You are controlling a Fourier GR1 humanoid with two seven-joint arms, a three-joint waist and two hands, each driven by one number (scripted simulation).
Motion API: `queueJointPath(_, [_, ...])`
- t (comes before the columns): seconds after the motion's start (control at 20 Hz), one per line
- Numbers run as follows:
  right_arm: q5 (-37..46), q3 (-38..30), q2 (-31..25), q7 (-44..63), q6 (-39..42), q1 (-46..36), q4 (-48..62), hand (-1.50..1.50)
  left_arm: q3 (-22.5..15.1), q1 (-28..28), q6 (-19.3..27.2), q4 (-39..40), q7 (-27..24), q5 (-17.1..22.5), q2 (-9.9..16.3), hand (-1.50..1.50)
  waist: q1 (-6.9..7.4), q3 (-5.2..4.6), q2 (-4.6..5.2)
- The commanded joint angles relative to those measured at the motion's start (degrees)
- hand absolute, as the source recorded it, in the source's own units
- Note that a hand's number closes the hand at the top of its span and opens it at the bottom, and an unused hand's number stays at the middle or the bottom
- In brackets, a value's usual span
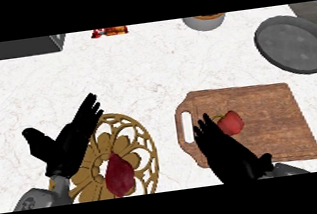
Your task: Pick the bell pepper from the cutting board and place it in the pan
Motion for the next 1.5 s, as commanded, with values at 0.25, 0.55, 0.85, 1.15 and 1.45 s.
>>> queueJointPath(0.25, [10.7,3.8,10.7,12.2,11.9,9.6,3.2,-1.5,-0.2,0.9,0.6,-2.9,1.6,-3.2,-2.0,0.0,0.66,0.17,0.79])
queueJointPath(0.55, [14.7,1.1,11.4,12.0,-0.3,9.7,15.0,-1.5,1.6,1.3,-2.7,-1.5,1.4,-3.5,-3.0,0.0,0.94,0.19,0.88])
queueJointPath(0.85, [21.3,1.3,6.2,12.9,2.0,9.3,8.1,-1.5,2.6,2.6,-1.8,-4.6,3.3,-4.8,-2.9,0.0,0.82,0.17,0.77])
queueJointPath(1.15, [21.5,-4.7,11.4,8.9,-7.2,6.6,20.4,-1.5,2.6,0.0,-4.4,3.5,-0.6,-7.3,-7.0,0.0,0.88,0.18,0.98])
queueJointPath(1.45, [26.0,-7.5,14.1,7.8,-9.4,8.0,23.9,-1.5,4.1,1.9,-2.5,-2.3,2.2,-9.5,-7.7,0.0,0.99,0.19,0.89])
